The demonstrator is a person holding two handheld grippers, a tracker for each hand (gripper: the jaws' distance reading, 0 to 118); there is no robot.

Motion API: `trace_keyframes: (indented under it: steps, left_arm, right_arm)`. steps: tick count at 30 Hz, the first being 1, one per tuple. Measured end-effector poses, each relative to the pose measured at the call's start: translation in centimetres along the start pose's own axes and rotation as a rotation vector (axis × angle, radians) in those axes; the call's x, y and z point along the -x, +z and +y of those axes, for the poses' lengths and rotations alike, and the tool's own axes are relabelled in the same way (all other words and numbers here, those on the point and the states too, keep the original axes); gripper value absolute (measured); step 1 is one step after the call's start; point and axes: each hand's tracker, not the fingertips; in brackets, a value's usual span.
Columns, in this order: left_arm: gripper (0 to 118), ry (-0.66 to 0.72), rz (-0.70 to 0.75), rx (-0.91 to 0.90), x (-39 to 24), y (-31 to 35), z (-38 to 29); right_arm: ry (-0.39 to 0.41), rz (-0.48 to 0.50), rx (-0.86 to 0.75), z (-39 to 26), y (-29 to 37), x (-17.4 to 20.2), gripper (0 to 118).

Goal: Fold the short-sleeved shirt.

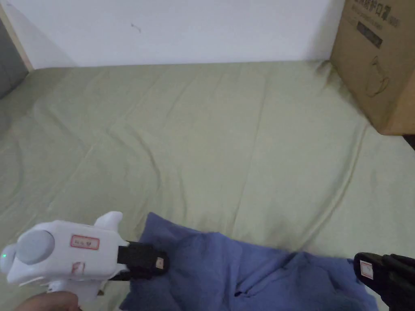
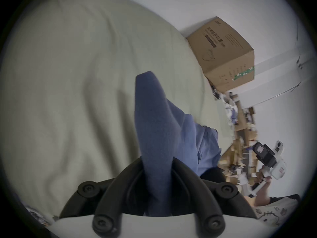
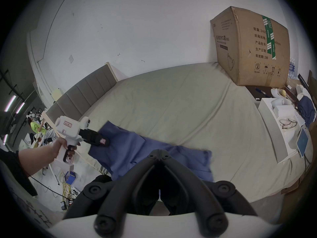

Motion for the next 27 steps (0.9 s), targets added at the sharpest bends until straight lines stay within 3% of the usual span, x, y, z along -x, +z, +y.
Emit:
trace_keyframes:
  steps: [5, 8, 10, 13, 19, 20, 21, 23, 24, 27]
  left_arm:
    - [8, -0.053, 0.402, -0.083, -1.7, 4.7, 1.1]
    - [8, -0.167, 0.601, -0.063, -3.8, 4.8, 0.7]
    - [8, -0.201, 0.588, -0.039, -5.7, 3.7, 0.1]
    - [8, -0.221, 0.421, 0.013, -9.6, 1.0, -0.3]
    - [9, -0.291, 0.296, 0.163, -16.6, -9.5, -0.1]
    - [13, -0.295, 0.270, 0.183, -17.1, -10.9, -0.1]
    - [28, -0.275, 0.227, 0.217, -17.4, -12.1, 0.0]
    - [96, -0.174, 0.067, 0.280, -17.4, -13.4, 0.0]
    - [116, -0.114, 0.014, 0.277, -17.1, -13.4, 0.0]
    - [115, -0.117, 0.022, 0.208, -16.7, -11.4, 0.7]
  right_arm:
    - [-0.022, 0.015, -0.008, -0.5, 0.0, -0.6, 0]
    - [-0.045, 0.024, -0.021, -0.7, 0.2, -1.2, 0]
    - [-0.056, 0.027, -0.030, -0.8, 0.6, -1.6, 0]
    - [-0.067, 0.034, -0.046, -0.9, 1.2, -2.4, 0]
    - [-0.088, 0.023, -0.064, -0.8, 2.6, -3.3, 0]
    - [-0.088, 0.016, -0.068, -0.8, 2.9, -3.4, 0]
    - [-0.088, 0.013, -0.070, -0.7, 3.1, -3.5, 0]
    - [-0.089, 0.007, -0.070, -0.7, 3.4, -3.7, 0]
    - [-0.090, 0.007, -0.069, -0.7, 3.4, -3.7, 0]
    - [-0.101, 0.021, -0.066, -0.6, 3.2, -3.7, 0]
